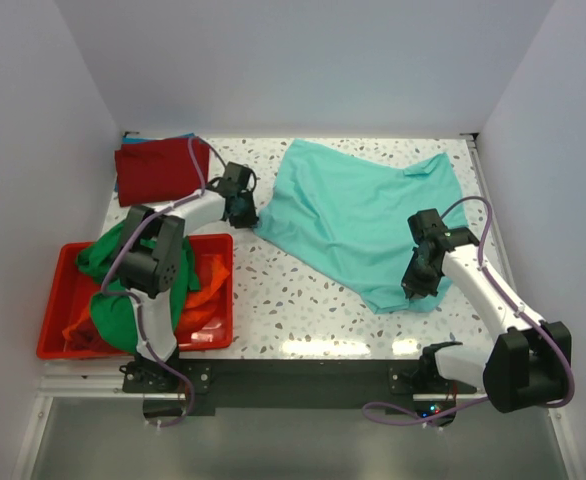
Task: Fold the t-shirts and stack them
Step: Flatten the tshirt out
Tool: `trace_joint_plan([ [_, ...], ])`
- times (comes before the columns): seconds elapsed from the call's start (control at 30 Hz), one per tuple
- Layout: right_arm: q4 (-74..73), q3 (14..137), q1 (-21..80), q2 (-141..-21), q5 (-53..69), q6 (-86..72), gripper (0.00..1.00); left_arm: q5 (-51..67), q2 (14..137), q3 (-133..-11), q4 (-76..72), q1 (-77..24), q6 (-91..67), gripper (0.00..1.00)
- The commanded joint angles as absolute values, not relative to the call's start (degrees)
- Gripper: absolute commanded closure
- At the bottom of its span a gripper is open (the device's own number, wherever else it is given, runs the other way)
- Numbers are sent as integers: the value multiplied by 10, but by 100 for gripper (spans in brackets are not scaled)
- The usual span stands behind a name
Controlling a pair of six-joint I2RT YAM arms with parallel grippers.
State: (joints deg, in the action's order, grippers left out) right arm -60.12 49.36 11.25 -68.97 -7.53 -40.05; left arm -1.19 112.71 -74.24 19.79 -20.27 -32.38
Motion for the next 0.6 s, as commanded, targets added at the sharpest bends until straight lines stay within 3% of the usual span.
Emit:
trace_joint_plan([
  [0.0, -593, 492, 112, -678, -76, -403, 100, 24, 1136, -736, 169, -206, -333, 80],
  [0.13, -602, 496, 112, -676, -77, -402, 100, 42, 1129, -735, 170, -205, -338, 100],
  [0.57, -745, 555, 113, -602, -59, -374, 100, 31, 1034, -729, 253, -174, -296, 100],
])
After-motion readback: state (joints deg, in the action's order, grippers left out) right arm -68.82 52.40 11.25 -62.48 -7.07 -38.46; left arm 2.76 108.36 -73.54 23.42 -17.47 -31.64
